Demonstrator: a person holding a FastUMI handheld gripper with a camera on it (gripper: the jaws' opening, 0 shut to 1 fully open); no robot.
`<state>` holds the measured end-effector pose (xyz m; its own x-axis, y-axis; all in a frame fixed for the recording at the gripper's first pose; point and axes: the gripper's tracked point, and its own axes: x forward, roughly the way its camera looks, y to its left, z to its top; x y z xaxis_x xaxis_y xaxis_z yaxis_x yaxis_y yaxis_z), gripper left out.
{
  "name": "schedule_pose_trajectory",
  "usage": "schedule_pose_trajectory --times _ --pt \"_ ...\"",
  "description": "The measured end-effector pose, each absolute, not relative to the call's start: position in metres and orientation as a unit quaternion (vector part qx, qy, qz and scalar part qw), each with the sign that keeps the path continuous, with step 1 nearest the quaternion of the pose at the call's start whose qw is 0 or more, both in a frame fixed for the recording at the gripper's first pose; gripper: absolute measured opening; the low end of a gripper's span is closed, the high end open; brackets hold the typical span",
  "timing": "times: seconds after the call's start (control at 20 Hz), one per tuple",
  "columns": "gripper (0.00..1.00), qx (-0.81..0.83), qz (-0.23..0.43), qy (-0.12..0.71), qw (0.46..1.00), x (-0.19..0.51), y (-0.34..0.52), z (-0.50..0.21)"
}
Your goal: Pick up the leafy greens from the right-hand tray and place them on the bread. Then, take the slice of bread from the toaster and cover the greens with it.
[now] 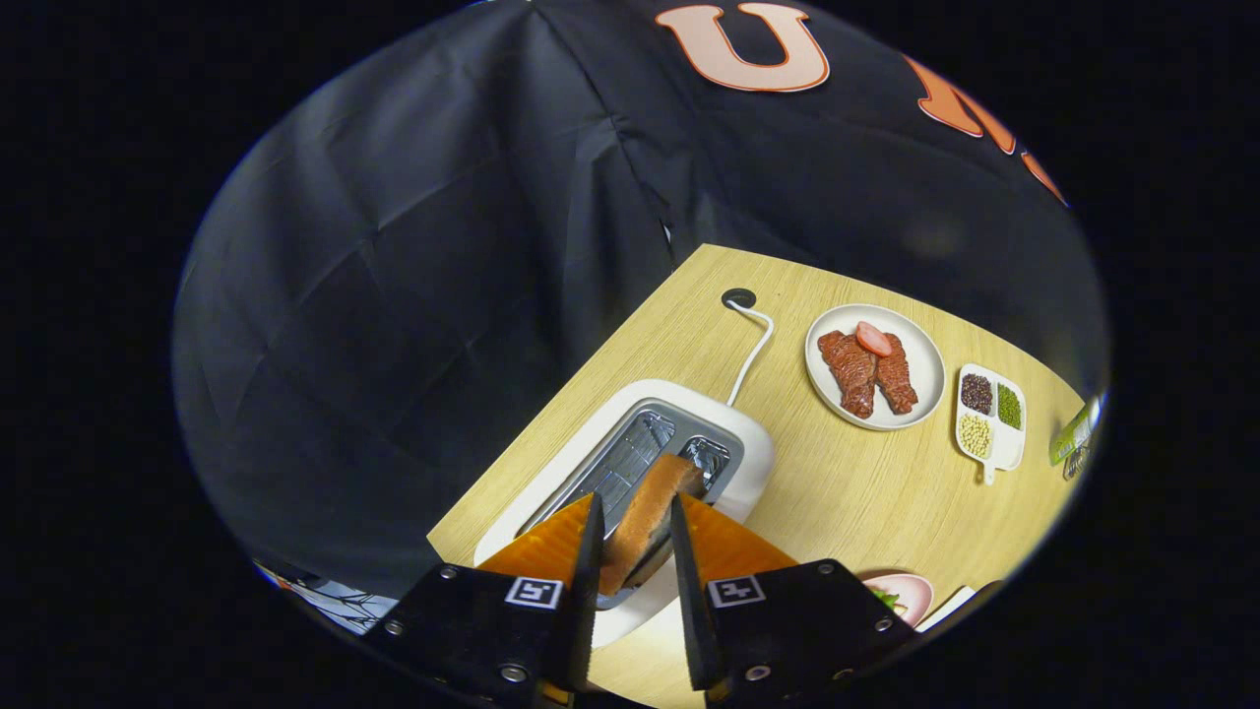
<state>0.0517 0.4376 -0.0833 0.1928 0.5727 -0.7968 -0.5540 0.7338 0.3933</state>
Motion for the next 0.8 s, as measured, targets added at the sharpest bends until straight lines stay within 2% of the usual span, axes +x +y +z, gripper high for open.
schedule_pose_trajectory --times 0.25,0.8 --pt "0.13 0.048 0.361 0.52 0.773 0.049 0.43 -0.075" --pt "0.11 0.11 0.381 0.43 0.811 0.046 0.388 0.004"
